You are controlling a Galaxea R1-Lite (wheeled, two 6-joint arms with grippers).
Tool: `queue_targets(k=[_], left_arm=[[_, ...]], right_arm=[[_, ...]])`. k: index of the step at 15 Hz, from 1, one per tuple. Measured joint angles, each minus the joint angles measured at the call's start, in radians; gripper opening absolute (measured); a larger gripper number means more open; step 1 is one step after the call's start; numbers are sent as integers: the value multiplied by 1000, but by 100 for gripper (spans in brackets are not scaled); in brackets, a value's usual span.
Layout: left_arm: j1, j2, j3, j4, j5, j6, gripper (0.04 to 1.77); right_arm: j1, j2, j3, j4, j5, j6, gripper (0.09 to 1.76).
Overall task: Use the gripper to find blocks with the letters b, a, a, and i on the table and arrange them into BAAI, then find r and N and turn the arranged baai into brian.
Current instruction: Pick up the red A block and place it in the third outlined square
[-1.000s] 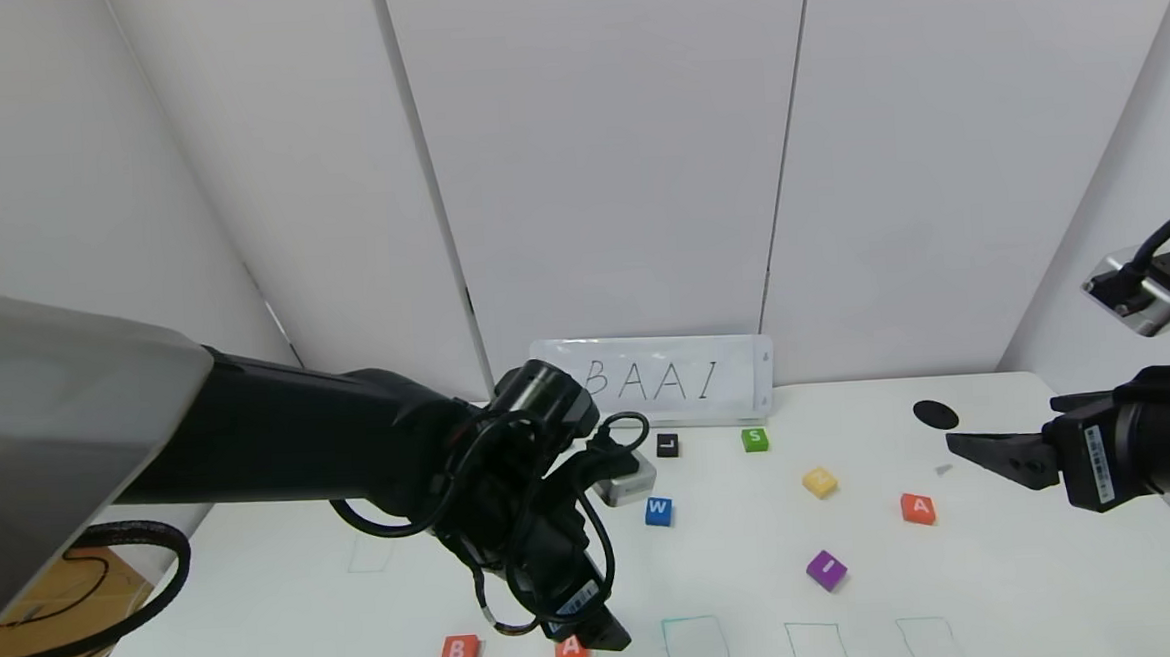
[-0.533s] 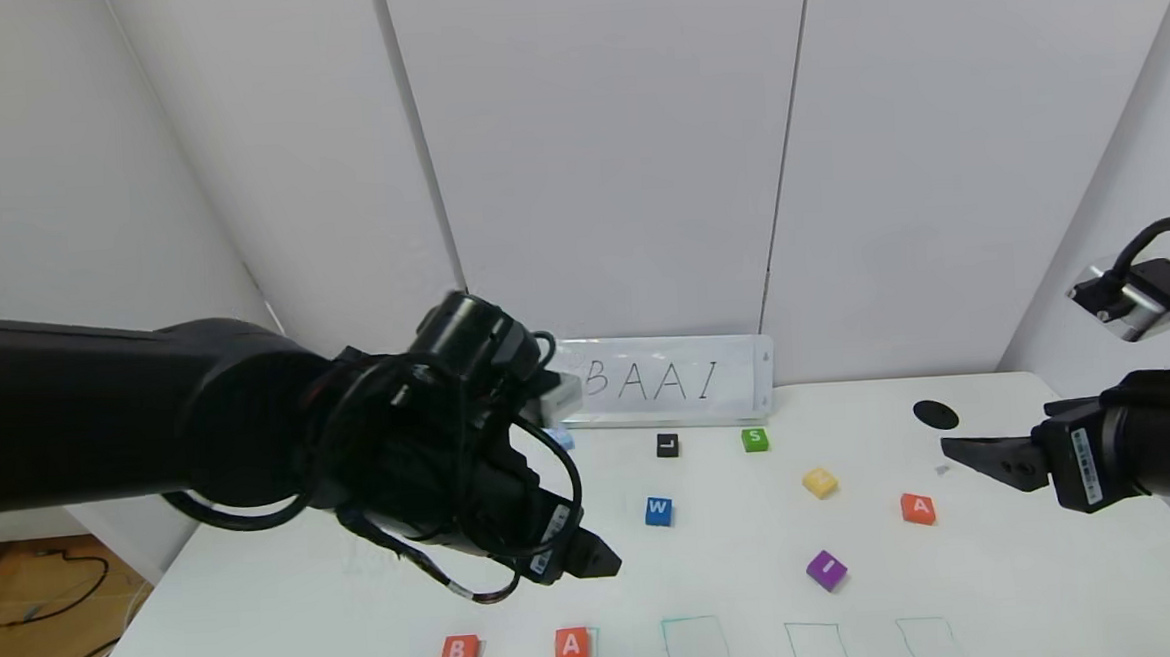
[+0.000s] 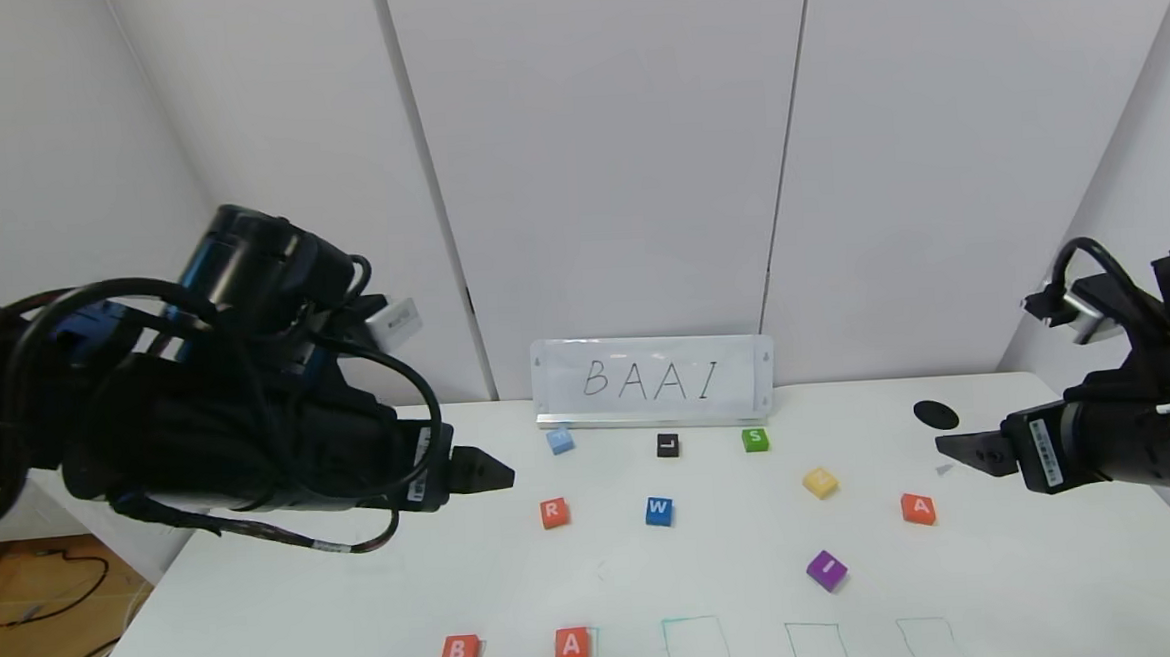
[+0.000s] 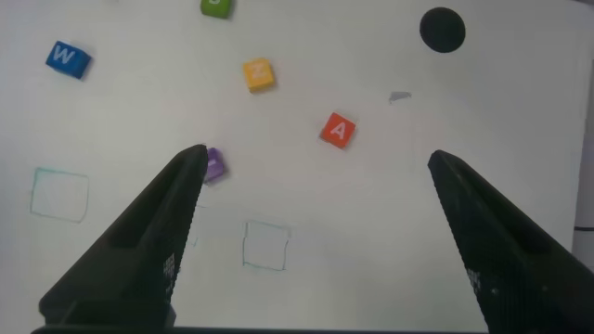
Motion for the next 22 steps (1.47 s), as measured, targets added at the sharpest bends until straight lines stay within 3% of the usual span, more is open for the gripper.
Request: queue_targets(k=[4, 6, 14, 22], left_arm=[[29, -49, 2, -2, 9, 6, 170], [35, -61, 2, -4, 51, 10, 170], [46, -87, 20, -52, 79, 25, 171], [44, -96, 32, -52, 85, 43, 172]], right_arm=[[-69, 99, -75, 86, -26, 47, 171], [-92, 153, -122, 125, -22, 88, 171], [-140, 405, -250, 135, 0, 191, 171], [-153, 567, -289, 124, 0, 254, 171]])
